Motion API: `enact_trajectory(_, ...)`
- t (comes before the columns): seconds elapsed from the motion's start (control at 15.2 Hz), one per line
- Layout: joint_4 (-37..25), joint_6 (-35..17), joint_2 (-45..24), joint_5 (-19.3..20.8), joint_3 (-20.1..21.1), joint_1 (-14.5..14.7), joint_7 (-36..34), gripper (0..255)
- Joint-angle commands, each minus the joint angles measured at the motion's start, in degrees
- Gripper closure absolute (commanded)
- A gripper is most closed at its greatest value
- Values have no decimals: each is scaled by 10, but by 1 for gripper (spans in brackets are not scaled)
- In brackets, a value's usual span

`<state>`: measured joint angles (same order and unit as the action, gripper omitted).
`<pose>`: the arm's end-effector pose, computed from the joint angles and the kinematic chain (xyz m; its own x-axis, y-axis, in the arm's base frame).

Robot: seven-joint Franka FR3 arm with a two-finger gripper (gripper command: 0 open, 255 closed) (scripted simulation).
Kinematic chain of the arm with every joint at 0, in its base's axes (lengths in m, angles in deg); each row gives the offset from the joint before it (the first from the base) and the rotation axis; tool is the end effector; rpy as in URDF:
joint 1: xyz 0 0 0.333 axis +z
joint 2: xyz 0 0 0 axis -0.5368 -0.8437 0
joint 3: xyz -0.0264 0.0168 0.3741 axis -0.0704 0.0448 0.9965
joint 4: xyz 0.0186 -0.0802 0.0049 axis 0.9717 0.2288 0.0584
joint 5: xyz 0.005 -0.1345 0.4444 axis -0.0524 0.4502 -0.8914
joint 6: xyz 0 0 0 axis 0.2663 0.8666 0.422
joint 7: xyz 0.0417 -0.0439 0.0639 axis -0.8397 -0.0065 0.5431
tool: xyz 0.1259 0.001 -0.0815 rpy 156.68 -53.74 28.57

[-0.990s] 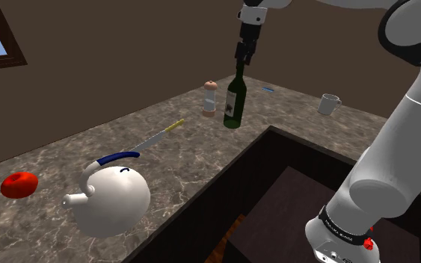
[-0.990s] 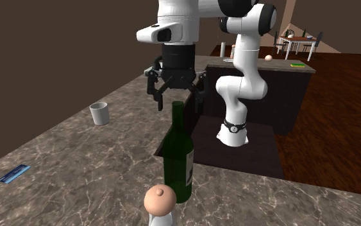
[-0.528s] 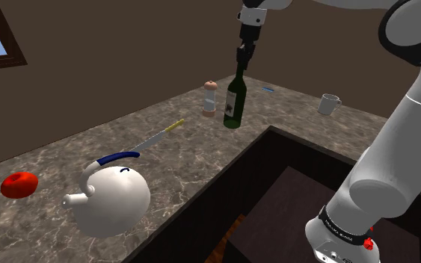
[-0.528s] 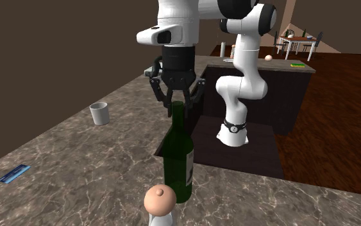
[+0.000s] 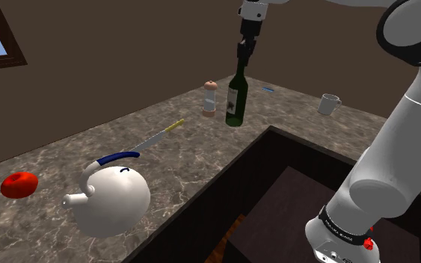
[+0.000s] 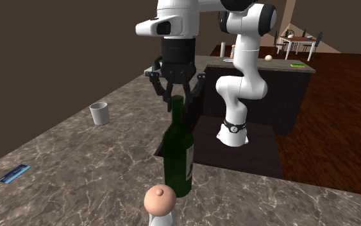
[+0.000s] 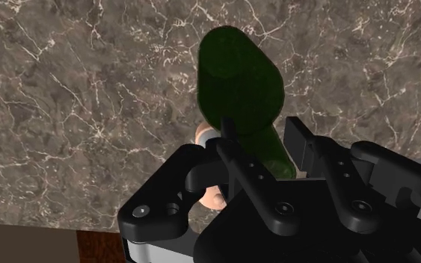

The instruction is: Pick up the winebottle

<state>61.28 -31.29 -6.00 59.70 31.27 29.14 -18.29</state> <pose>0.6197 -0.1774 0.6217 0.9787 0.1998 0.0462 0.2000 -0.9798 0.0003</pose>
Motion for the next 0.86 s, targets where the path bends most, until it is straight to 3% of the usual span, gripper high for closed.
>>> enact_trajectory(0.0, -19, 15, -4, -1, 0, 0, 0, 255)
enact_trajectory(0.79, -138, 105, -35, -8, -3, -4, 3, 255)
